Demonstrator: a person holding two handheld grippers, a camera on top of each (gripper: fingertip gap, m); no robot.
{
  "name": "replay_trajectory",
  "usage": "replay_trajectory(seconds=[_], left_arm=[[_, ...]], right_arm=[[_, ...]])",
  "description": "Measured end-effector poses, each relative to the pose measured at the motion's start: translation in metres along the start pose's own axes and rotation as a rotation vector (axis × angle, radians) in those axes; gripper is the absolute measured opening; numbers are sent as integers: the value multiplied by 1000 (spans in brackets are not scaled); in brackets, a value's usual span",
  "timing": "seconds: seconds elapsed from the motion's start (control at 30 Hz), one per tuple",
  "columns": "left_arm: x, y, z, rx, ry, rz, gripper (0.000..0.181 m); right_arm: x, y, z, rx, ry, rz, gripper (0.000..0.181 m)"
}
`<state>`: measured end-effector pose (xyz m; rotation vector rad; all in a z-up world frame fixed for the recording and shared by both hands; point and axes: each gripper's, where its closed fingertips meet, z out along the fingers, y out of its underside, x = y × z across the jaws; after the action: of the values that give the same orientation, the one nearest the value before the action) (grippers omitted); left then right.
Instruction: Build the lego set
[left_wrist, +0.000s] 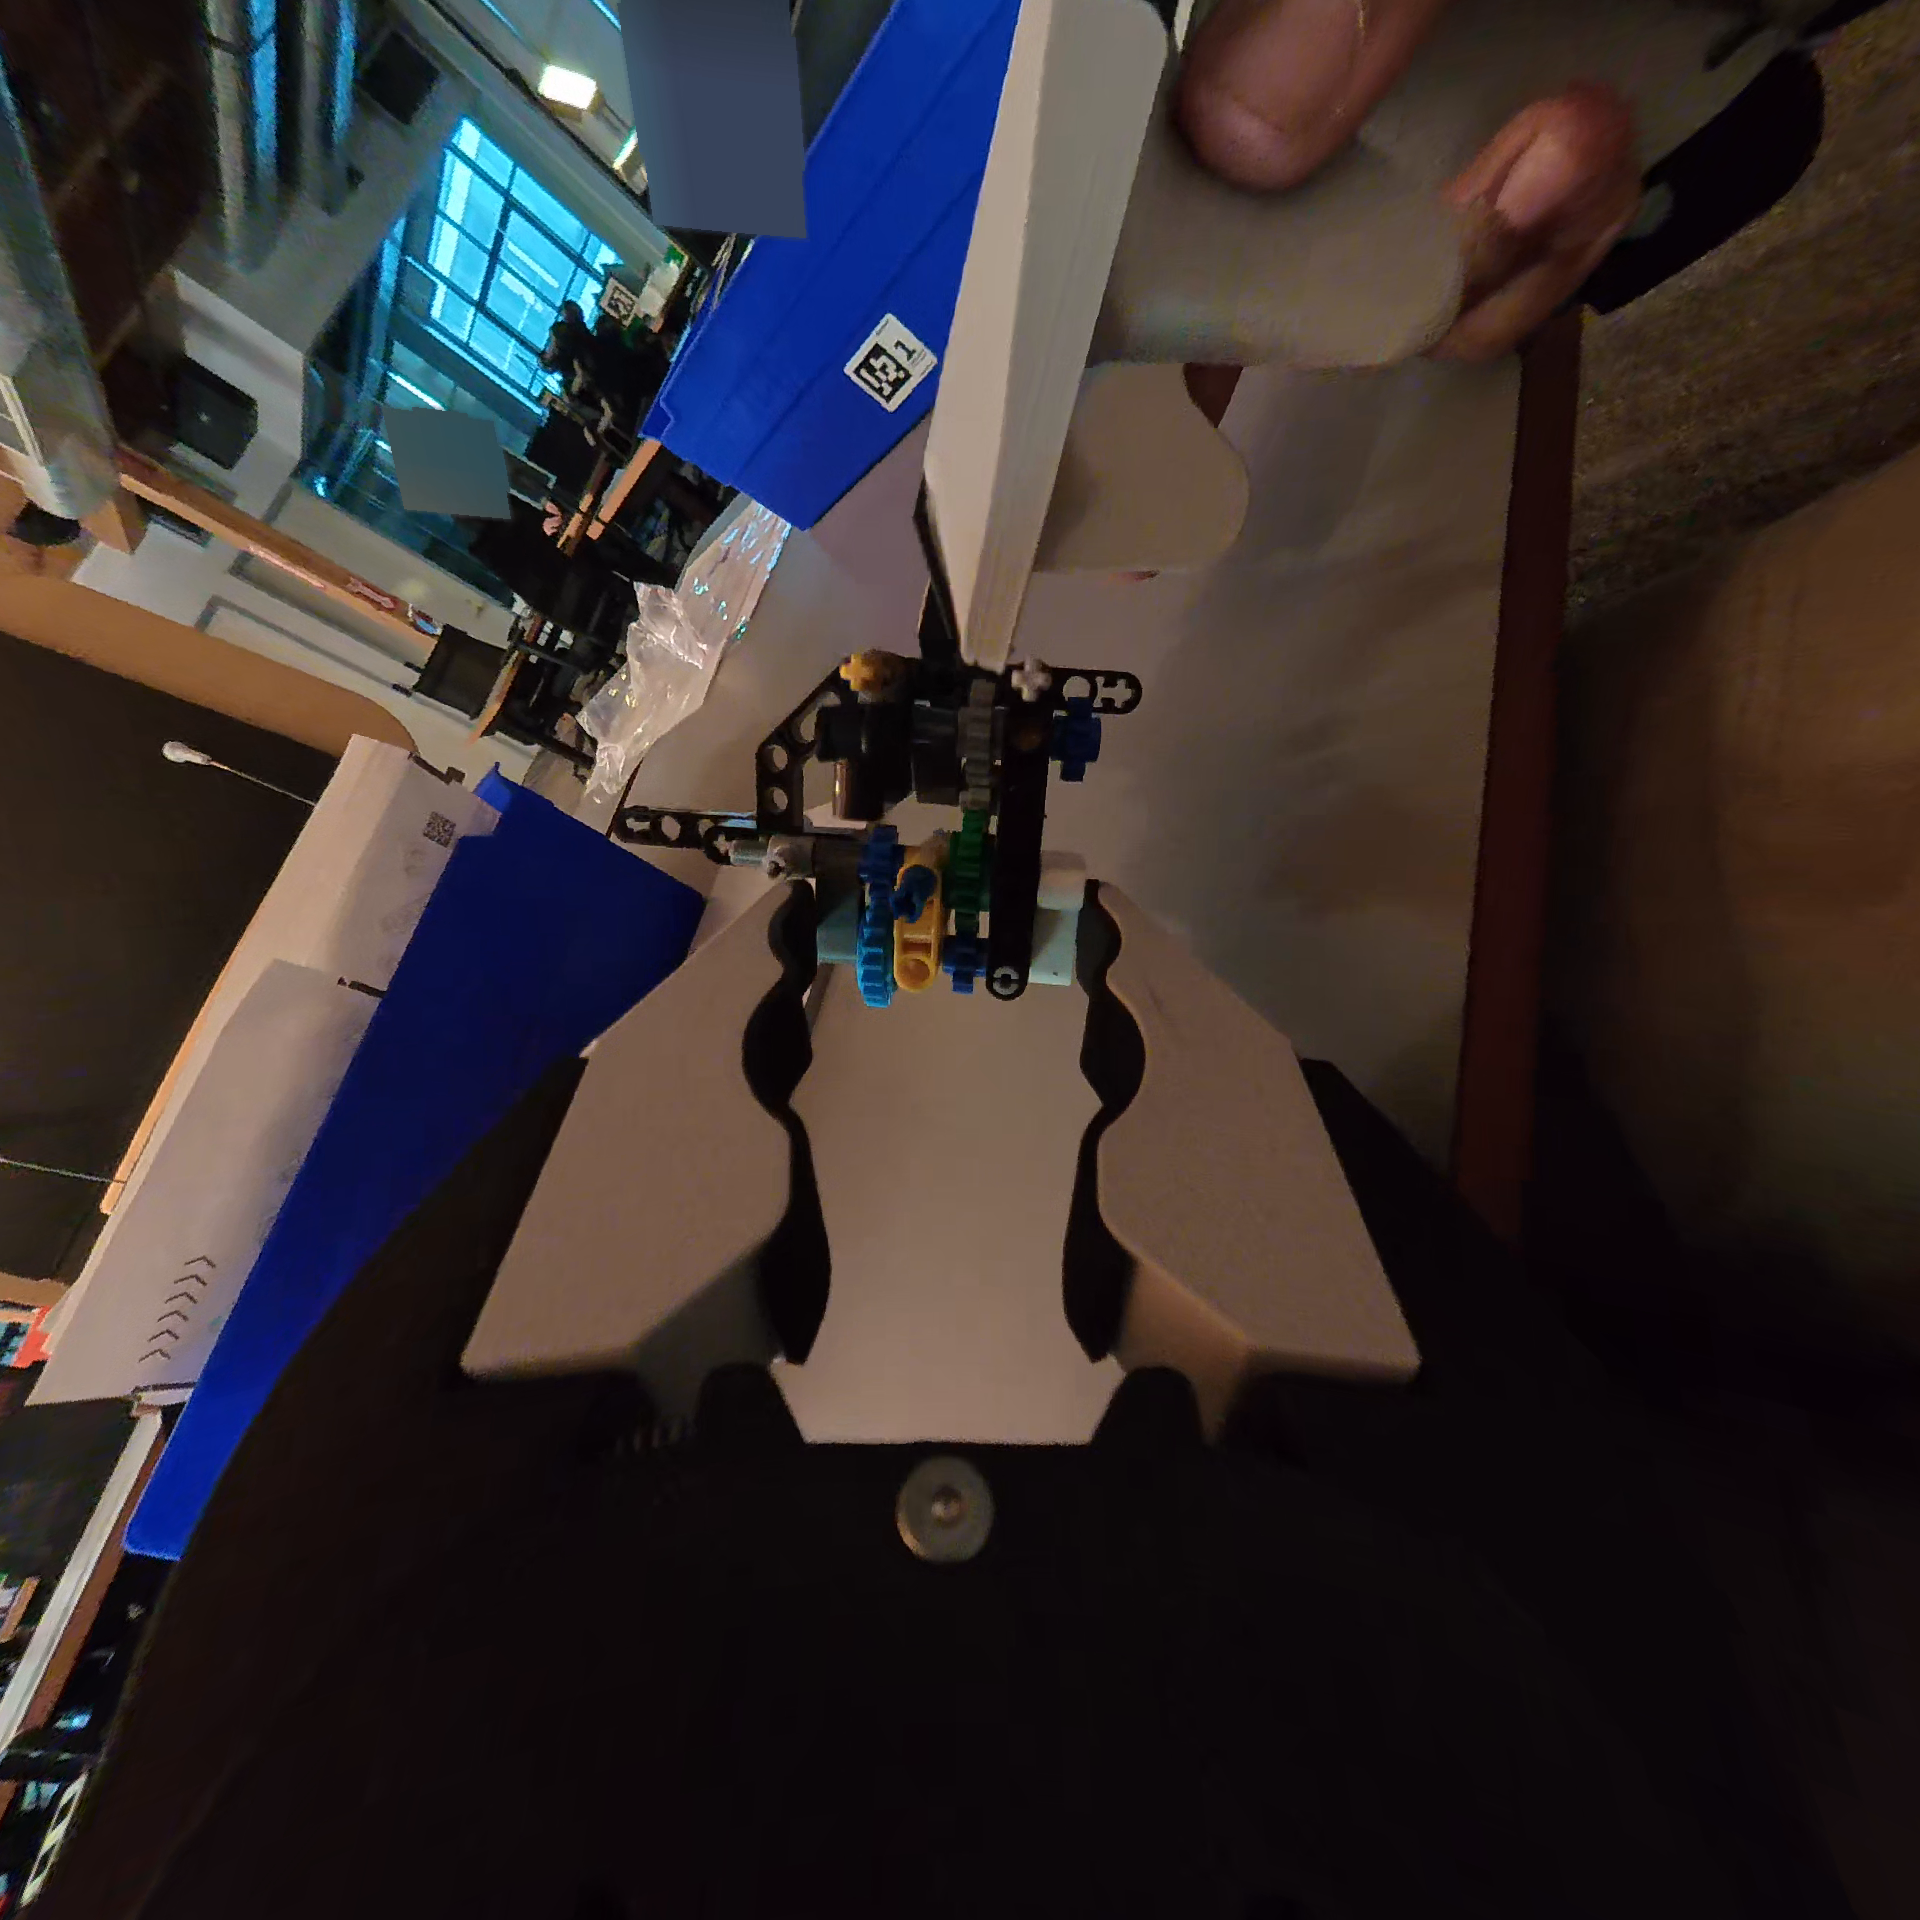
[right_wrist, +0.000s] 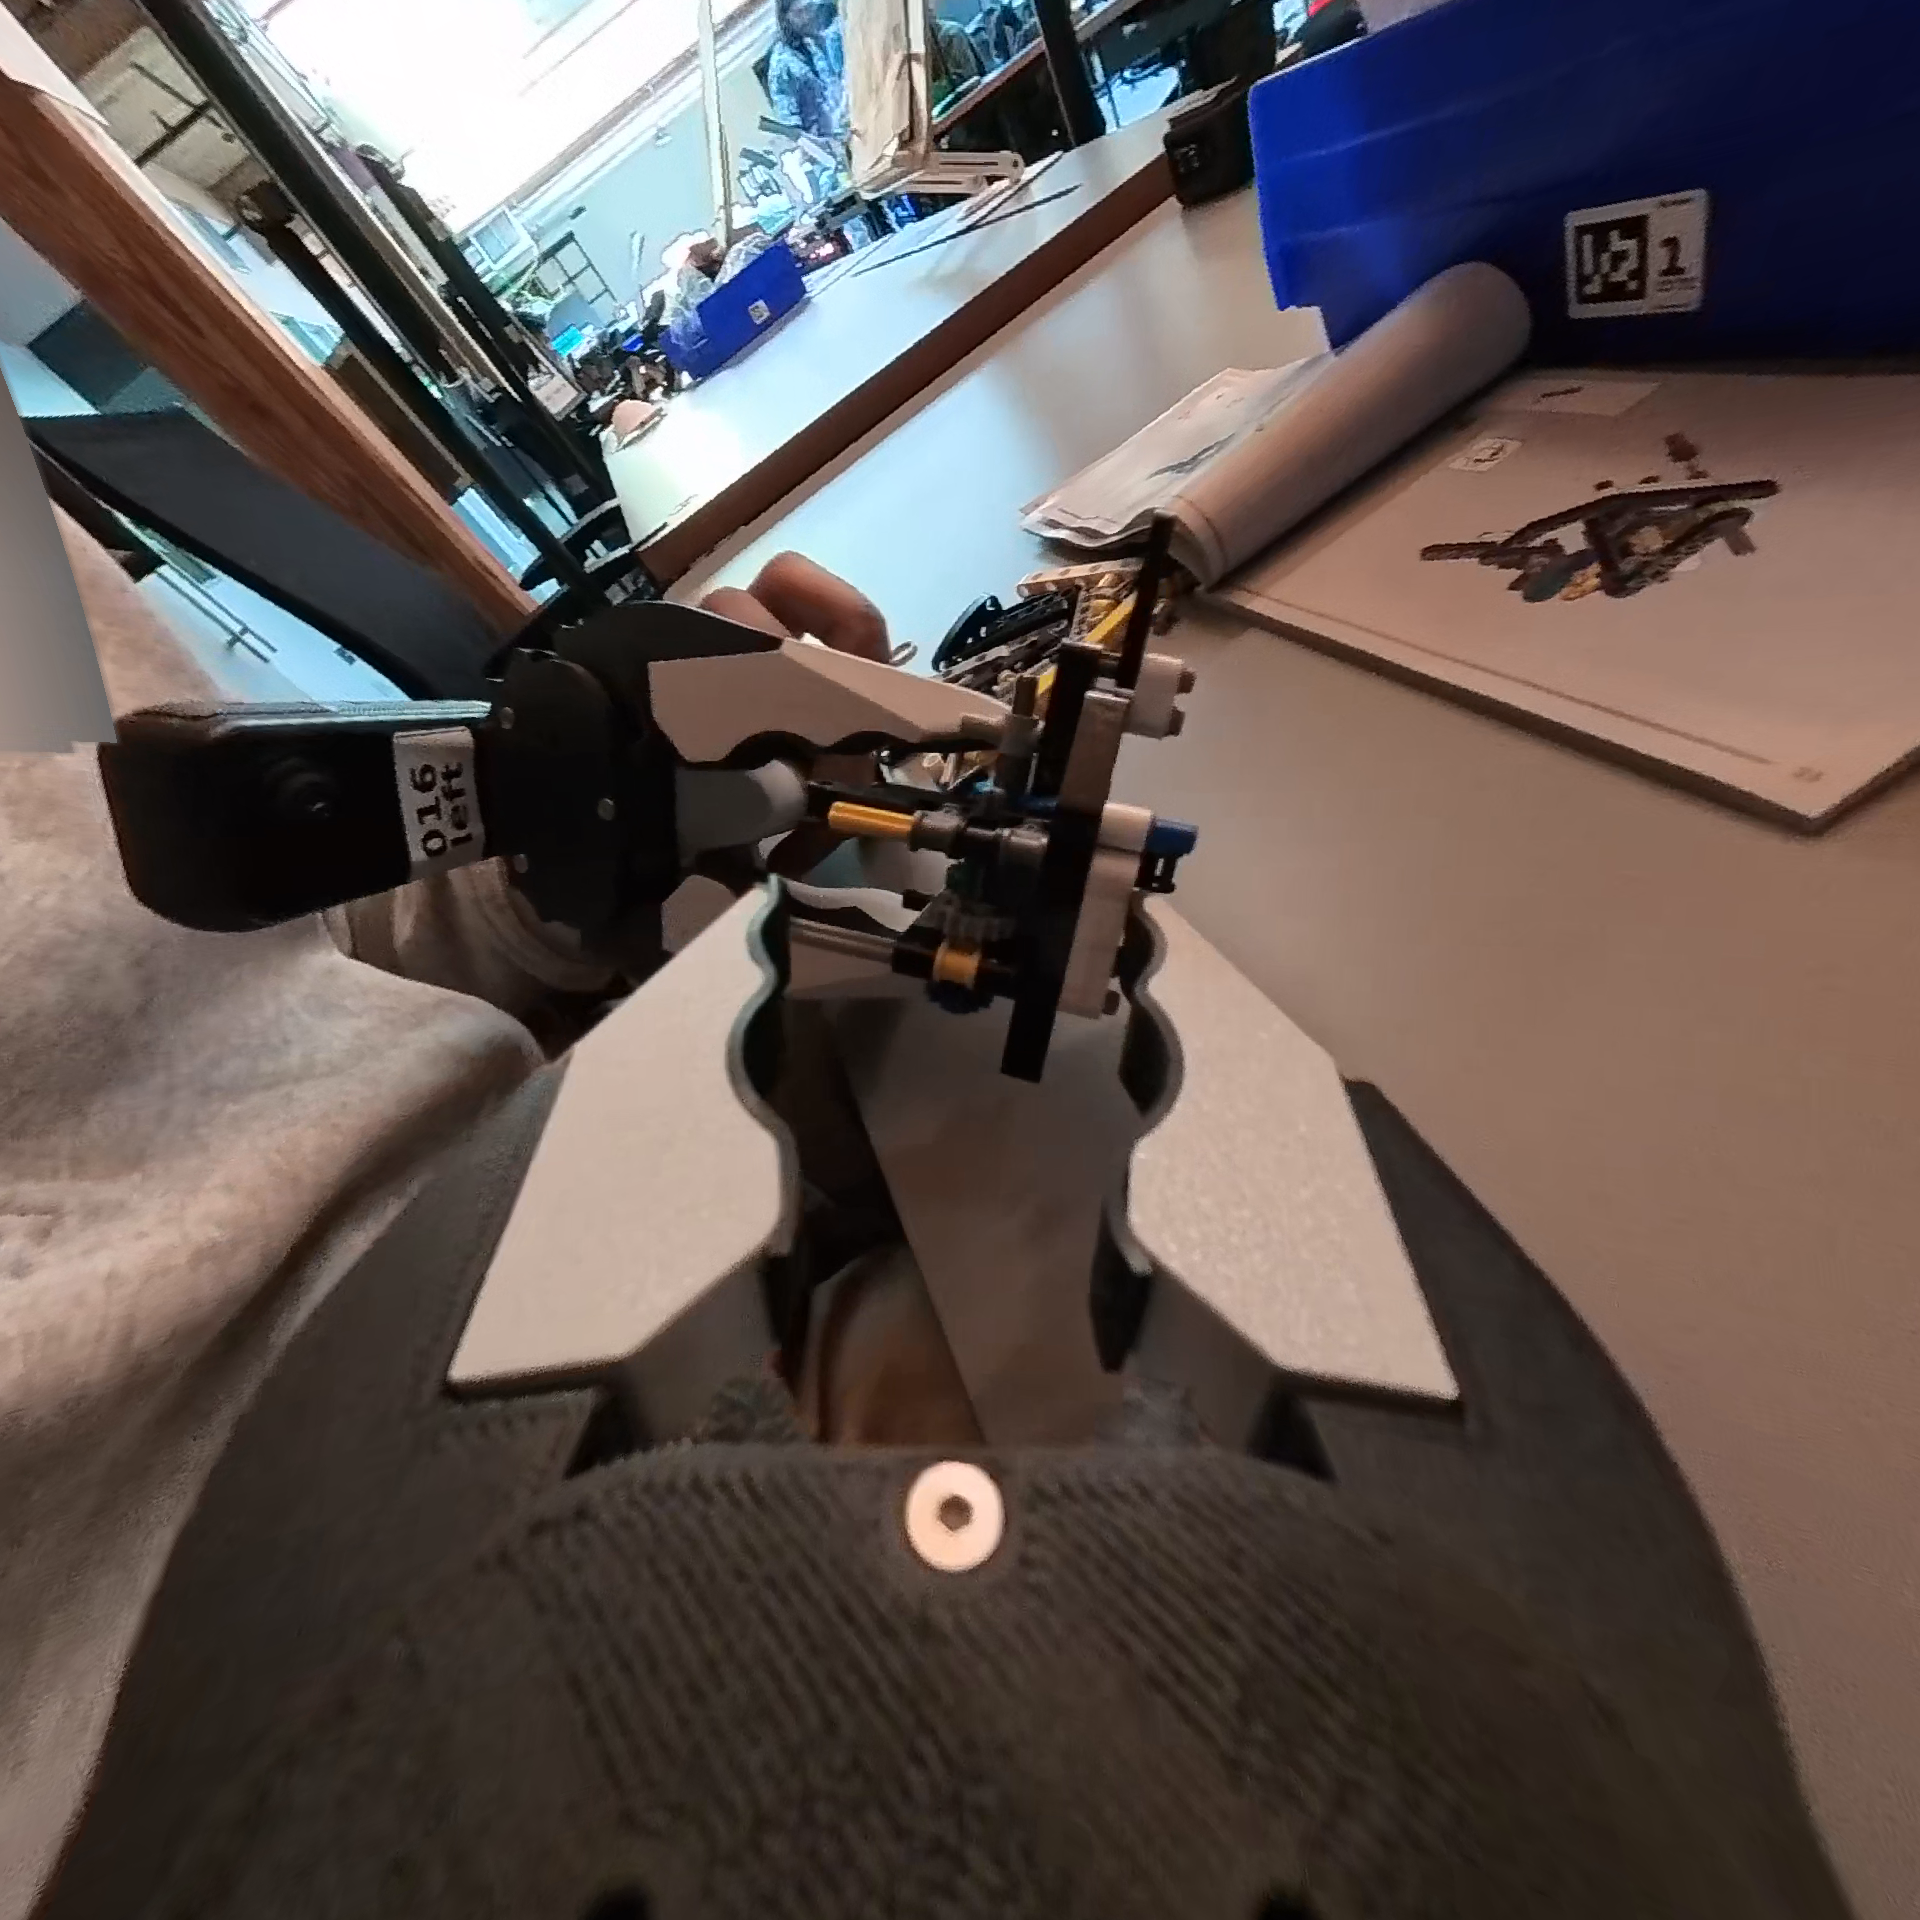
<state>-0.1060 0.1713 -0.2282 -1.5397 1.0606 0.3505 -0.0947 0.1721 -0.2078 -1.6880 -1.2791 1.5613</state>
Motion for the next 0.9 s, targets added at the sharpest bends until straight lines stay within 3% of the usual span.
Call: replay_trajectory(seconds=[0.37,0.7,0.73,0.9], left_arm=[[-1,-2,0,13,-16,11,48],[-3,-1,1,15,-37,20,49],[-4,-1,1,17,-40,23,48],[-5,-1,0,26,-48,20,49]], right_arm=[[7,-3,-3,20,30,17,33],[6,-4,-3,36,14,44,31],[7,-5,-4,40,17,49,18],[5,-6,-4,52,3,64,16]])
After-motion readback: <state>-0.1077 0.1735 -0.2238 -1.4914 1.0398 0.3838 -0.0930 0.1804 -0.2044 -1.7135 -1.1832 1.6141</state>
